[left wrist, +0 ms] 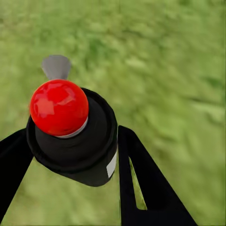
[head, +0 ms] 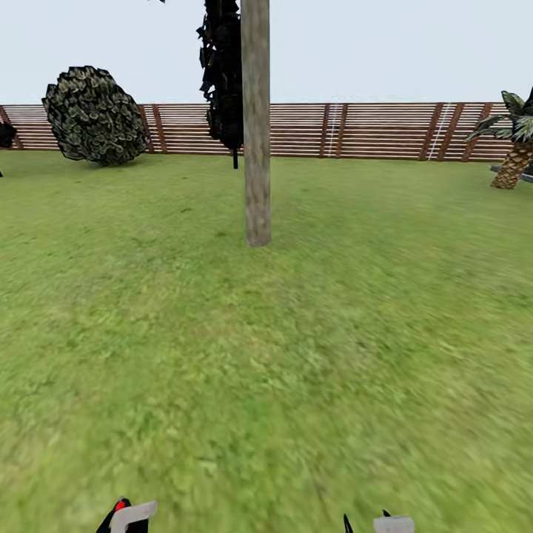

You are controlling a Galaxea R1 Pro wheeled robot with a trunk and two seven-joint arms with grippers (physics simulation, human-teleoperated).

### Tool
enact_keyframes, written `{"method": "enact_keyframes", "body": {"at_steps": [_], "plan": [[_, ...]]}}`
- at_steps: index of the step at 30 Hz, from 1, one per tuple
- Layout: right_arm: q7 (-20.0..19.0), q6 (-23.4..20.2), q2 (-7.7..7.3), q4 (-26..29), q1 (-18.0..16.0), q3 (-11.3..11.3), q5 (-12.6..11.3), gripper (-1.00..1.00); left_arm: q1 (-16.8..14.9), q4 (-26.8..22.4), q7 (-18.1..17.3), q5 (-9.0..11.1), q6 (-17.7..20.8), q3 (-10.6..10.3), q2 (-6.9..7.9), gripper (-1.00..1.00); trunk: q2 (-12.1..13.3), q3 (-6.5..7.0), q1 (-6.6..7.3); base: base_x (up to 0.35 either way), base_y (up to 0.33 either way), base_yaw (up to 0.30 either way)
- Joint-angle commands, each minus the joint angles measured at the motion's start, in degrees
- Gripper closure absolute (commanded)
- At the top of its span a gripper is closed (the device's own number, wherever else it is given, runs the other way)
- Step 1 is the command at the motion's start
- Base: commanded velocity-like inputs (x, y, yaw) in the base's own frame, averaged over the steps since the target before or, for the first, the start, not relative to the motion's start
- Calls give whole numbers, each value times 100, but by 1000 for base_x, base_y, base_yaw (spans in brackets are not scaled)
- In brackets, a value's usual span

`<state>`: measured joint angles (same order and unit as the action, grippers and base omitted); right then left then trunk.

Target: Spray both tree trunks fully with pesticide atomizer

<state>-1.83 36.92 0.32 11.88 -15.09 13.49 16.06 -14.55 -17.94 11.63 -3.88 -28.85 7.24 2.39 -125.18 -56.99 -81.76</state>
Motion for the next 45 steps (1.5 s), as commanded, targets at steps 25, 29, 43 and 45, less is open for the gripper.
{"method": "enact_keyframes", "body": {"at_steps": [25,29,43,45], "plan": [[-19,17,3,-1,-3,49,38,-100,-4,1,24,-42,-16,14,2,100,-2,-5,-3,338,0,0],[-19,17,3,-1,-3,49,38,-100,-4,1,27,-42,-16,14,0,100,-2,-5,-3,338,0,0],[-22,17,3,-1,-3,49,38,-100,-4,1,24,-42,-16,14,-1,100,-2,-5,-3,338,0,0],[-20,17,3,-1,-3,49,38,-100,-4,1,24,-42,-16,14,-1,100,-2,-5,-3,338,0,0]]}}
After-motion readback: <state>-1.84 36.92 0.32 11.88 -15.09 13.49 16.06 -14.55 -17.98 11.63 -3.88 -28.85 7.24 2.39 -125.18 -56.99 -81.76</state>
